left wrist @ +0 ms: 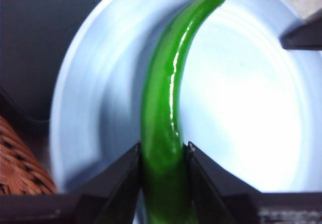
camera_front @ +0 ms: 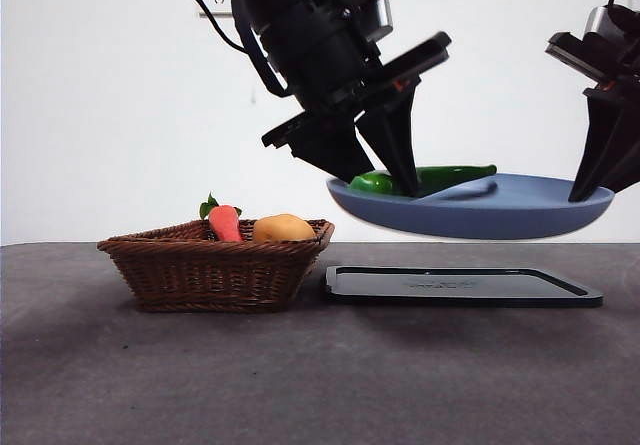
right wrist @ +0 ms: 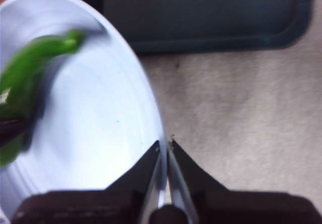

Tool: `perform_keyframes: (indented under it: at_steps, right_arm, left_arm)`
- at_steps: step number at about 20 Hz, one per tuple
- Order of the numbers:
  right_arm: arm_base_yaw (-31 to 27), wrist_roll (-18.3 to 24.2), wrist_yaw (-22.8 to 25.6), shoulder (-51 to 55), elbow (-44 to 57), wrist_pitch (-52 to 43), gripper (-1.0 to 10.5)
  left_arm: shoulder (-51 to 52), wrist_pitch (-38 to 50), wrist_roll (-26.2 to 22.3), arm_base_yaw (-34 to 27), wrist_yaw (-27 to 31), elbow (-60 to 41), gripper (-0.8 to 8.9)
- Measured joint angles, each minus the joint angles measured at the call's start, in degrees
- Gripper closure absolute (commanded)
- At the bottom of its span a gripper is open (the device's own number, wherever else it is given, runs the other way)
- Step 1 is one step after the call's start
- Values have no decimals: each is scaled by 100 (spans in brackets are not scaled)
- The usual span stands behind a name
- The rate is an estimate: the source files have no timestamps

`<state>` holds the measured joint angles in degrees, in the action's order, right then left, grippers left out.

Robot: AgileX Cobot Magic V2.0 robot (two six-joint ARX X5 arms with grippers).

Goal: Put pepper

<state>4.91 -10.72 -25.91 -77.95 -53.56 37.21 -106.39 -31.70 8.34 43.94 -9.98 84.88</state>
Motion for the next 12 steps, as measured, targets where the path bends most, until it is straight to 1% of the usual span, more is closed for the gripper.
perform_keyframes:
  at_steps: [3, 5, 7, 12]
  right_arm:
    - [0, -2, -26, 0, 0, 0, 941]
    - [0, 0, -31, 0, 0, 0, 941]
    - [0, 0, -31, 0, 0, 0, 941]
    - [0, -2, -31, 0, 0, 26, 941]
  left_arm:
    - [0, 7, -20, 11, 2, 0, 671]
    - [0, -2, -20, 11, 0, 0, 616]
    - [0, -74, -20, 11, -37, 0, 590]
    - [37, -212, -20, 11, -76, 0, 564]
